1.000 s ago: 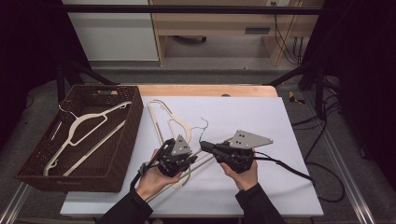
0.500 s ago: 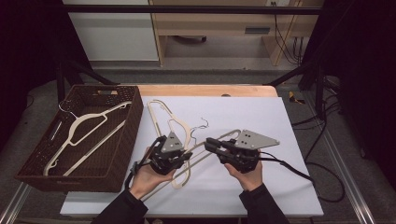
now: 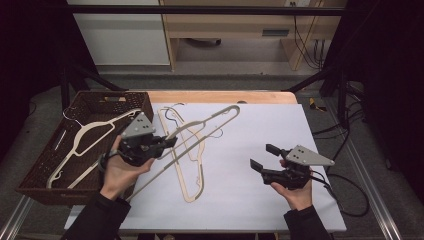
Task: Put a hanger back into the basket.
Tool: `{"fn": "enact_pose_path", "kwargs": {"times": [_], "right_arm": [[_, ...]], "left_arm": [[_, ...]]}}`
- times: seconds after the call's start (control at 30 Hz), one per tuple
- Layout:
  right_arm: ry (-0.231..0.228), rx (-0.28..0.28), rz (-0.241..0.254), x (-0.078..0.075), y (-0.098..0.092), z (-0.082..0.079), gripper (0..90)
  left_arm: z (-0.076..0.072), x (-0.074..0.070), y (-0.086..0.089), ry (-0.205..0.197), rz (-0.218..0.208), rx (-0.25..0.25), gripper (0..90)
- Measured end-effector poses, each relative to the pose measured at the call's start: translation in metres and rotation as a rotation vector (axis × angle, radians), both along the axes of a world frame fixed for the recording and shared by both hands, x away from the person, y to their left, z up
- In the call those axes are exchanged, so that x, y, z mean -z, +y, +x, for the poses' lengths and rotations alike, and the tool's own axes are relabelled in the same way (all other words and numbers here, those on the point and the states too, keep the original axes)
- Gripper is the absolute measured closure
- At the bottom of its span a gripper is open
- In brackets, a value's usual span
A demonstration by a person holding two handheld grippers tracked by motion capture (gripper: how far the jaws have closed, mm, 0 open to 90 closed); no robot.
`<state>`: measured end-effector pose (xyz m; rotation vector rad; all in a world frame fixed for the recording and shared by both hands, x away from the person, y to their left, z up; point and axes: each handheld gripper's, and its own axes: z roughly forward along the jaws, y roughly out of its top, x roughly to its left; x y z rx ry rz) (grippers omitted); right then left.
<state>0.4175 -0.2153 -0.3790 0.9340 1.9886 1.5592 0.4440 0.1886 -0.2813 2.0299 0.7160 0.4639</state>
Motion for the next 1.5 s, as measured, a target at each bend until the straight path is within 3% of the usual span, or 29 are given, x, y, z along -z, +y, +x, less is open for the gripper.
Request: {"fn": "enact_pose_path", "kwargs": {"times": [0.23,0.57,0.7,0.8,0.9,1.13,1.4,1.5], "right_arm": [[0.039,0.07,-0.031,0.011,-0.02,-0.002,14.5],[0.056,0.114,-0.039,0.014,-0.032,-0.001,10.5],[0.055,0.118,-0.045,0.014,-0.032,-0.001,10.2],[0.057,0.117,-0.045,0.014,-0.031,-0.001,10.2],[0.058,0.115,-0.046,0.015,-0.03,-0.001,10.1],[0.063,0.115,-0.051,0.016,-0.029,0.0,9.9],[0.062,0.116,-0.052,0.016,-0.029,0.0,9.5],[0.064,0.115,-0.049,0.016,-0.029,0.0,9.5]], "left_arm": [[0.016,-0.019,0.041,-0.016,0.002,-0.038,85.7],[0.036,-0.032,0.113,-0.048,-0.028,-0.171,85.6],[0.044,-0.032,0.144,-0.054,-0.036,-0.218,85.6],[0.048,-0.027,0.167,-0.042,-0.058,-0.266,85.6],[0.052,-0.021,0.186,-0.026,-0.055,-0.3,85.6],[0.06,-0.002,0.211,0.025,-0.024,-0.323,85.7],[0.065,0.016,0.224,0.067,-0.019,-0.325,85.6],[0.067,0.019,0.225,0.085,0.012,-0.322,85.7]]}}
